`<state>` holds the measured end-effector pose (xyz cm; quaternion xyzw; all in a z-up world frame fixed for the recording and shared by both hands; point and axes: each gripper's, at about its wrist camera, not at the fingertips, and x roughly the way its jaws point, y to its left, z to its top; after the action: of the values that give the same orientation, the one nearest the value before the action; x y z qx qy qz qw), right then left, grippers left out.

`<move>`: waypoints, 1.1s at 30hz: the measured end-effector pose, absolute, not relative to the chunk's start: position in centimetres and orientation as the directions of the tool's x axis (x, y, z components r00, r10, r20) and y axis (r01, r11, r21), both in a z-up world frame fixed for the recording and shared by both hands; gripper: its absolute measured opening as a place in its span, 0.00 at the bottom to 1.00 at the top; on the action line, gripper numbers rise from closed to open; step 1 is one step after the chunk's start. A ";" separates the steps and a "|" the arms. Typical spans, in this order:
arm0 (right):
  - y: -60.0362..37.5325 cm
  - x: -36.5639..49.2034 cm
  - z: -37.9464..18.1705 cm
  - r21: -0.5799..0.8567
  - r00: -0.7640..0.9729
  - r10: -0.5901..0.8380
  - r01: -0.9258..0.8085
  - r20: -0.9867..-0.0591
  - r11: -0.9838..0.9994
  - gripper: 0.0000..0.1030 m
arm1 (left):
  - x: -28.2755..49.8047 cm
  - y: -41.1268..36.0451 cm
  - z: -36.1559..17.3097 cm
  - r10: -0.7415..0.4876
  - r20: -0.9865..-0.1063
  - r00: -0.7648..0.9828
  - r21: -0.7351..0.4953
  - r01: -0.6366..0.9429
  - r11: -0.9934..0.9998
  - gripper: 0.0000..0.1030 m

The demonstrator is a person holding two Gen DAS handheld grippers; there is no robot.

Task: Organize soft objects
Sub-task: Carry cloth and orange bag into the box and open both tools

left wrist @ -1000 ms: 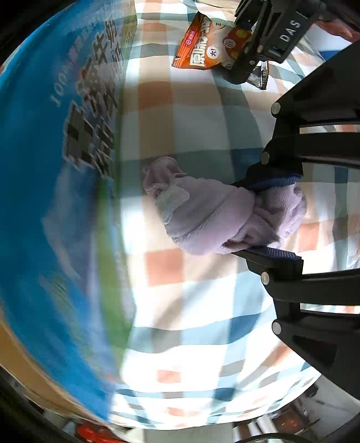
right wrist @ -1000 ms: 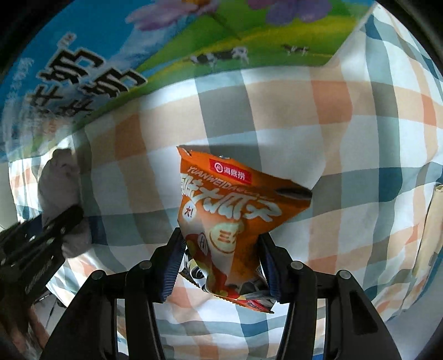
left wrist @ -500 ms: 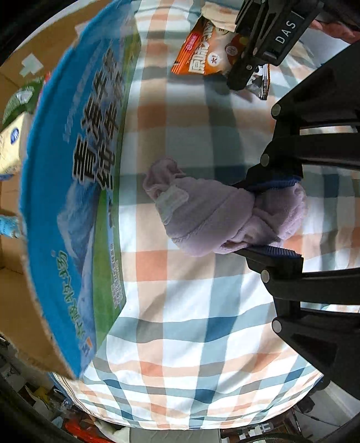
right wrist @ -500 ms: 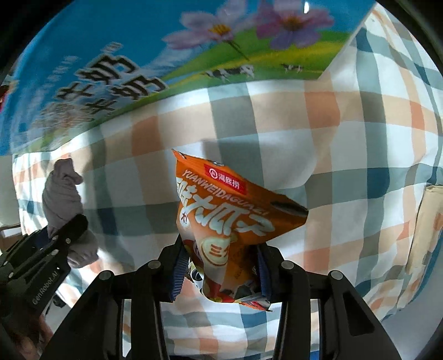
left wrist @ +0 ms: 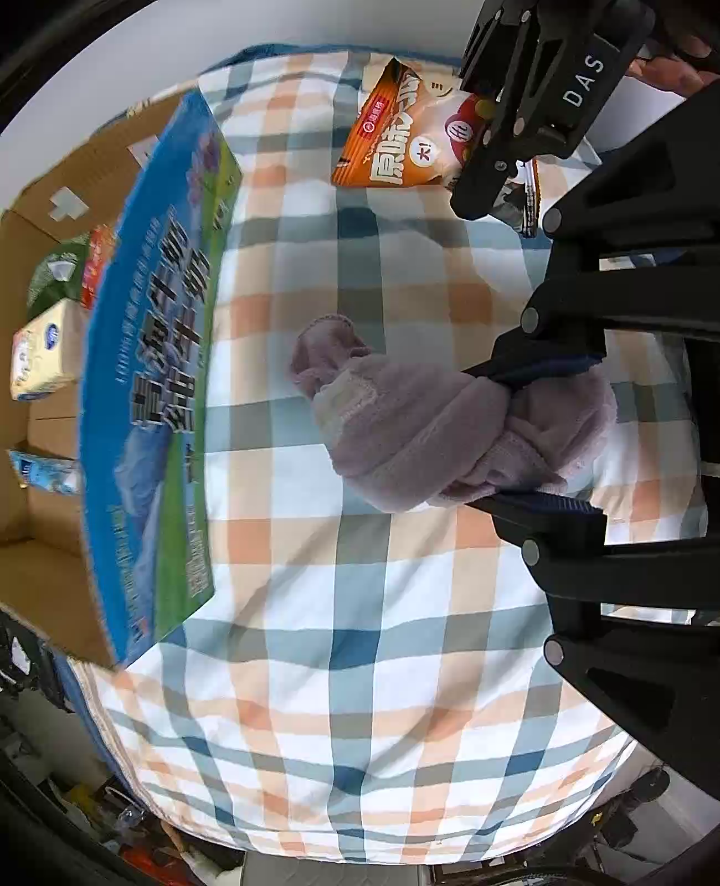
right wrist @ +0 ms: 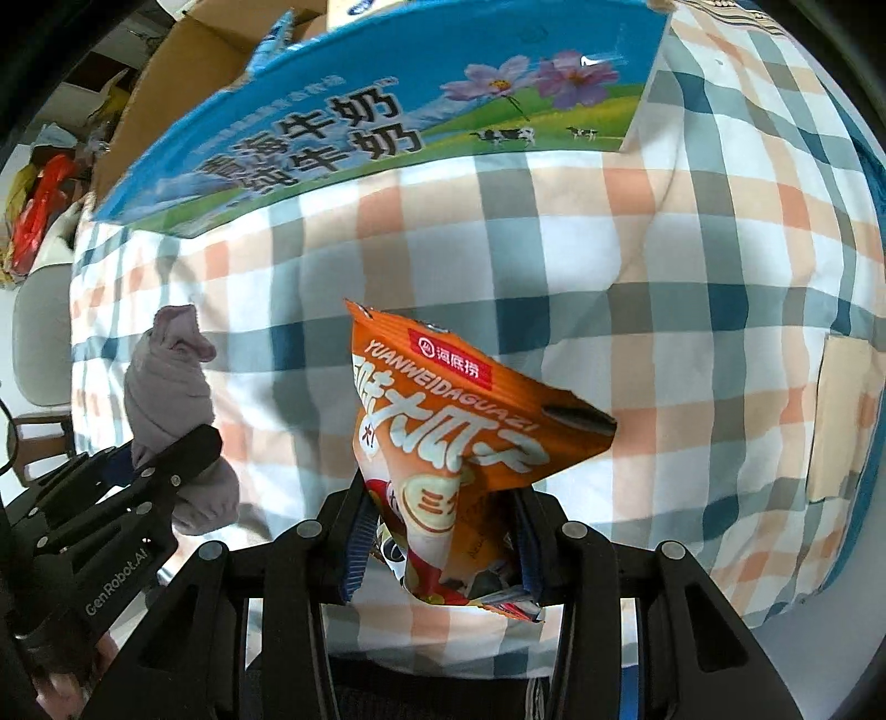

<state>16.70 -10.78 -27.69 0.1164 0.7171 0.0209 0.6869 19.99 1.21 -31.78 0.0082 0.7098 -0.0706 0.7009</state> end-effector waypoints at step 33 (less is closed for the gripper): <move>-8.6 32.3 -15.8 0.180 0.185 0.164 0.073 -0.969 0.981 0.44 | 39.2 -4.0 -20.0 -0.083 -0.977 0.195 -0.049 0.175 0.983 0.30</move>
<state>32.32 -8.56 -15.84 0.0931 0.6376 0.0297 0.7641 39.18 -4.00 -19.97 0.0366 0.6288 -0.0835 0.7722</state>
